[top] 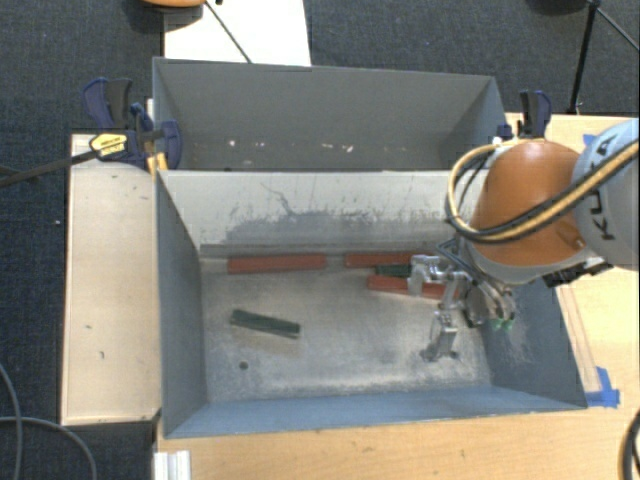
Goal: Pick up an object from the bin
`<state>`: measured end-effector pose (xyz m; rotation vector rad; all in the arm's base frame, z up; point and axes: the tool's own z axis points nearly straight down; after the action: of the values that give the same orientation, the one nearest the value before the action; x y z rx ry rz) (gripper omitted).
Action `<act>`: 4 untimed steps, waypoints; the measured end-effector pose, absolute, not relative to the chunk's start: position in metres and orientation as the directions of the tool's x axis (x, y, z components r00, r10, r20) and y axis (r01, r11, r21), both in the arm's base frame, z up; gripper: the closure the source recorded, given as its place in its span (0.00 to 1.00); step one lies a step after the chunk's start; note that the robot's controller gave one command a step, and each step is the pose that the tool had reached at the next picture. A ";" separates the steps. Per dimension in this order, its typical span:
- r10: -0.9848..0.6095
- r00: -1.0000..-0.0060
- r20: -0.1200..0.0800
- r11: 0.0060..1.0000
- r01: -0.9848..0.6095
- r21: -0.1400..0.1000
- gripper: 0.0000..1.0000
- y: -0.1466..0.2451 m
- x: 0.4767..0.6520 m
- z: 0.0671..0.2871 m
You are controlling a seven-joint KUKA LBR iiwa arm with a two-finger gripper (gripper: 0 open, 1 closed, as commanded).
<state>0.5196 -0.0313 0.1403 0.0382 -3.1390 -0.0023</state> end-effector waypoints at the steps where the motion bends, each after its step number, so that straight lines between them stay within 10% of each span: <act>1: -0.097 -0.995 -0.003 0.995 -0.097 -0.001 0.00 -0.077 0.542 0.132; 3: 0.053 -0.999 -0.002 0.999 0.053 0.004 0.00 -0.053 0.566 0.079; 4: 0.160 -0.987 -0.004 0.987 0.160 0.002 1.00 -0.016 0.570 0.072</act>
Offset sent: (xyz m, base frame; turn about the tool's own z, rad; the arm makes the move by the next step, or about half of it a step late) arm 0.0261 0.0063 -0.0703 0.0726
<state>0.5698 -0.0162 0.0721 -0.2519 -3.1355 -0.0031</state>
